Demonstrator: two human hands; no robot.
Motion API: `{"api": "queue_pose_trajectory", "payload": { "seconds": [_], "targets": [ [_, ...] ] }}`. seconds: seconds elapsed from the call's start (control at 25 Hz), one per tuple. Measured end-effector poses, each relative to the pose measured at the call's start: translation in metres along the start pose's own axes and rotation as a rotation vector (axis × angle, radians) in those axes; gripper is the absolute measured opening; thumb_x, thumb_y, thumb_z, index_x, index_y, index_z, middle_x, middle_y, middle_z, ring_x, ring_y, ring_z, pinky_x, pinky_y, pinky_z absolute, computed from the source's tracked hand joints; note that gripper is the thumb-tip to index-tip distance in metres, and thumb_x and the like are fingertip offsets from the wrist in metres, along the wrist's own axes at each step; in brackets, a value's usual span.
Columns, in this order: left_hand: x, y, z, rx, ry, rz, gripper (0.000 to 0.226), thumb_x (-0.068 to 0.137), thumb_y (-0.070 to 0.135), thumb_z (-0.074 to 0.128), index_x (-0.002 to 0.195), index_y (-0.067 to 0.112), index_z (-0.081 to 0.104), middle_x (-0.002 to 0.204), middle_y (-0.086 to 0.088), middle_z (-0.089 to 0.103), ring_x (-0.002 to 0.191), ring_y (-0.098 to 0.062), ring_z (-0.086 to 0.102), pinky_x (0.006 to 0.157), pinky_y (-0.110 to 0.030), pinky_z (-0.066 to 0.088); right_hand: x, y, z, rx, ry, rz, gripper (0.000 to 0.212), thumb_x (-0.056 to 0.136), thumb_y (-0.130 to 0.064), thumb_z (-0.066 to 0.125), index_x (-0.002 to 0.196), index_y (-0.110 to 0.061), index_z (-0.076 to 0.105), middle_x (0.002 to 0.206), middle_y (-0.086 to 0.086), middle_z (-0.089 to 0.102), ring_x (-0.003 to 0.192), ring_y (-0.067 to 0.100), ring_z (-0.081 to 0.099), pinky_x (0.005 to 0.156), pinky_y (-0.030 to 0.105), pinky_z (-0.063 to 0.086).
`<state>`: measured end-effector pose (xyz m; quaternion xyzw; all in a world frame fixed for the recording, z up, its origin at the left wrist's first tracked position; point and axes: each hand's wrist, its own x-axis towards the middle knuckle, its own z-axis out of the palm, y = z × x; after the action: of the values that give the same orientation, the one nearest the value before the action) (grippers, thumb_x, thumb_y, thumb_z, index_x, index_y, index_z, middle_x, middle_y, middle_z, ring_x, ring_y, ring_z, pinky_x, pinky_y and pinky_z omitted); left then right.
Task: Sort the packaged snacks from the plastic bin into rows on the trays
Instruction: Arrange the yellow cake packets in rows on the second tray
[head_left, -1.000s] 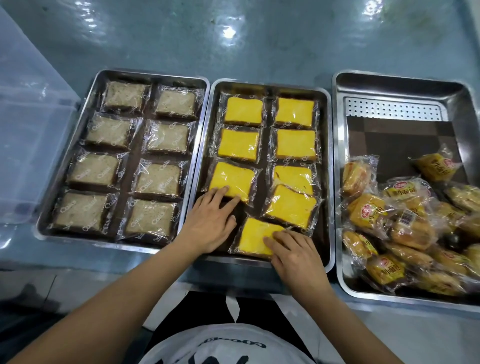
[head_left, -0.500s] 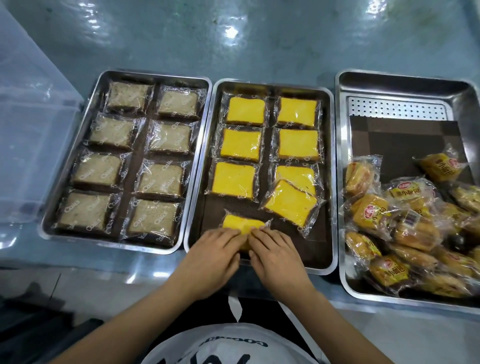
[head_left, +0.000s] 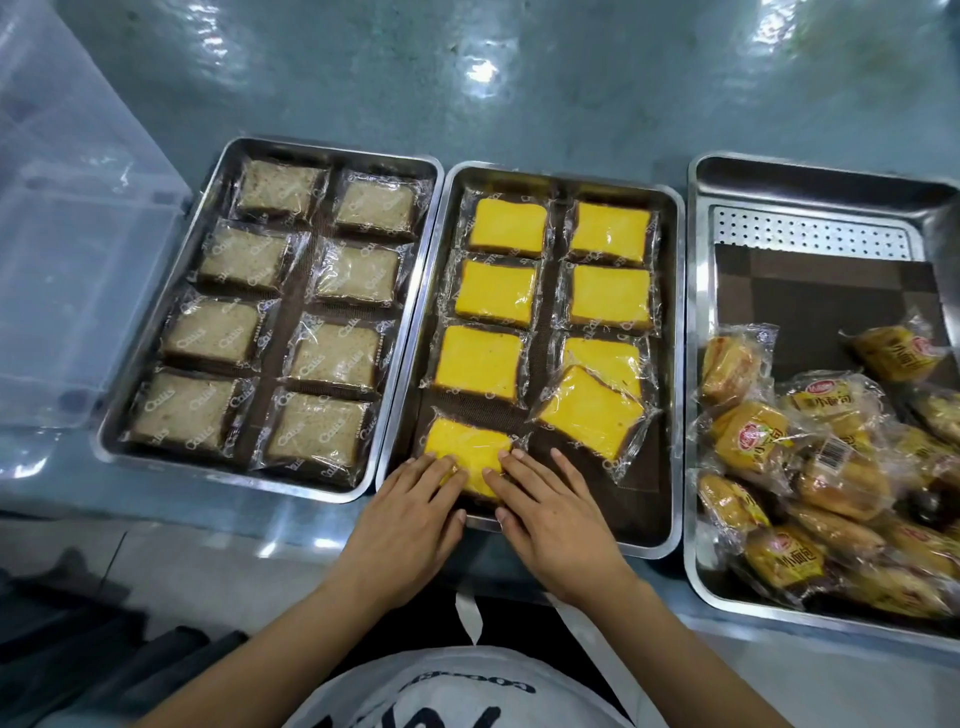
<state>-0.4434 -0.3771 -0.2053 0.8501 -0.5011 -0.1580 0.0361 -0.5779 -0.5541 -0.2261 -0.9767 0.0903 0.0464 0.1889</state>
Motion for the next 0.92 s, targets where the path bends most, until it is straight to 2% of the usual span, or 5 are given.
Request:
{"api": "queue_pose_trajectory", "payload": {
  "seconds": [0.16, 0.32, 0.48, 0.6, 0.92],
  "targets": [
    [0.002, 0.005, -0.002, 0.0, 0.021, -0.021, 0.047, 0.099, 0.041, 0.037, 0.134, 0.017, 0.058, 0.139, -0.005, 0.056, 0.129, -0.026, 0.05, 0.11, -0.042, 0.042, 0.006, 0.006, -0.011, 0.005, 0.091, 0.017, 0.041, 0.101, -0.033, 0.044, 0.139, -0.026, 0.056, 0.145, -0.005, 0.054, 0.138, 0.016, 0.045, 0.121, 0.04, 0.021],
    [0.006, 0.004, -0.004, 0.037, 0.008, -0.086, 0.047, 0.098, 0.043, 0.036, 0.131, 0.018, 0.059, 0.137, -0.004, 0.057, 0.126, -0.026, 0.052, 0.106, -0.043, 0.044, 0.007, 0.033, -0.033, -0.071, 0.233, 0.214, 0.045, 0.096, -0.028, 0.049, 0.139, -0.019, 0.056, 0.143, 0.004, 0.055, 0.131, 0.027, 0.048, 0.115, 0.045, 0.031],
    [0.009, 0.004, -0.006, 0.034, 0.031, -0.111, 0.046, 0.097, 0.042, 0.036, 0.127, 0.017, 0.06, 0.133, -0.005, 0.058, 0.121, -0.027, 0.054, 0.102, -0.044, 0.046, 0.004, 0.051, -0.032, -0.169, 0.096, 0.276, 0.055, 0.098, -0.041, 0.039, 0.15, -0.025, 0.043, 0.155, 0.005, 0.043, 0.142, 0.029, 0.038, 0.118, 0.051, 0.027],
    [0.015, 0.008, -0.009, 0.028, 0.065, -0.104, 0.041, 0.095, 0.039, 0.038, 0.121, 0.018, 0.061, 0.128, -0.006, 0.057, 0.116, -0.029, 0.055, 0.097, -0.043, 0.048, -0.004, 0.053, -0.025, -0.151, 0.046, 0.258, 0.054, 0.098, -0.043, 0.034, 0.147, -0.025, 0.047, 0.153, 0.004, 0.045, 0.142, 0.028, 0.039, 0.119, 0.051, 0.027],
    [0.026, 0.024, 0.003, -0.013, -0.009, -0.083, 0.053, 0.099, 0.044, 0.033, 0.146, 0.025, 0.046, 0.155, -0.005, 0.042, 0.144, -0.032, 0.035, 0.115, -0.052, 0.033, -0.032, 0.049, -0.022, -0.051, 0.05, 0.222, 0.039, 0.098, -0.037, 0.051, 0.134, -0.022, 0.053, 0.136, -0.002, 0.057, 0.136, 0.023, 0.041, 0.121, 0.044, 0.025]
  ]
}}
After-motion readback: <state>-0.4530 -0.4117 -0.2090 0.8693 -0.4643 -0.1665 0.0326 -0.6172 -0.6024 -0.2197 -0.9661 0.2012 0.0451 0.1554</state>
